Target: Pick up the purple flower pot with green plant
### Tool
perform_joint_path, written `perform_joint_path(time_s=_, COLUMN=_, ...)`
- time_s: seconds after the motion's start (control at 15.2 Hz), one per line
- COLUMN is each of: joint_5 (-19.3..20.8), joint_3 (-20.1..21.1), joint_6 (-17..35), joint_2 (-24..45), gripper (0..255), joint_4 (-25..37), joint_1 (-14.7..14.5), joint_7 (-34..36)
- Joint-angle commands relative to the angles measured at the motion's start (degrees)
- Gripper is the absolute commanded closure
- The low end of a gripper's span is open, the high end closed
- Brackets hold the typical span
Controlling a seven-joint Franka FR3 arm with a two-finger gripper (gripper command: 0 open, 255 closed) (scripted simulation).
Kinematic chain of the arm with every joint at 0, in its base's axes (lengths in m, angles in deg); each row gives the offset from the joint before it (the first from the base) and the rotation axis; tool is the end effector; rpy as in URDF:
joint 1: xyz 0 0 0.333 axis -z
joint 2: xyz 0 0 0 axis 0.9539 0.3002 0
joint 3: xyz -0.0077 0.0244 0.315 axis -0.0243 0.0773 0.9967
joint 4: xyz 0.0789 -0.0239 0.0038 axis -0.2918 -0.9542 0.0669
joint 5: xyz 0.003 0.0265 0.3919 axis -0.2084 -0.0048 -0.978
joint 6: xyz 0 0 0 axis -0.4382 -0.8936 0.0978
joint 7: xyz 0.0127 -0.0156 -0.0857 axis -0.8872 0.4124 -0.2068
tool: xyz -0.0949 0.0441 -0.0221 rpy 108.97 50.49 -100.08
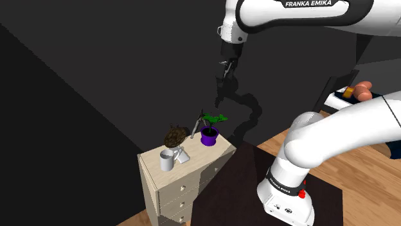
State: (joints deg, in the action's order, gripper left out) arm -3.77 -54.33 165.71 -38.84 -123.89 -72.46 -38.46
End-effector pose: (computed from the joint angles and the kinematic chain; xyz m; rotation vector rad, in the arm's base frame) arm 0.3269 -0.0004 0.5714 3.0194 0.2046 0.0953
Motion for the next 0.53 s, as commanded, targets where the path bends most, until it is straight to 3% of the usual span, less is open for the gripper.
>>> perform_joint_path(time_s=0.0, joint_5=0.0, joint_3=0.0, joint_6=0.0, joint_2=0.0, gripper=0, joint_4=0.0, joint_1=0.0, joint_7=0.0)
perform_joint_path(time_s=0.46, joint_5=2.7, joint_3=-7.1, joint_6=9.7, joint_2=6.9, gripper=0, joint_4=-4.2, joint_1=2.5, joint_7=-6.3)
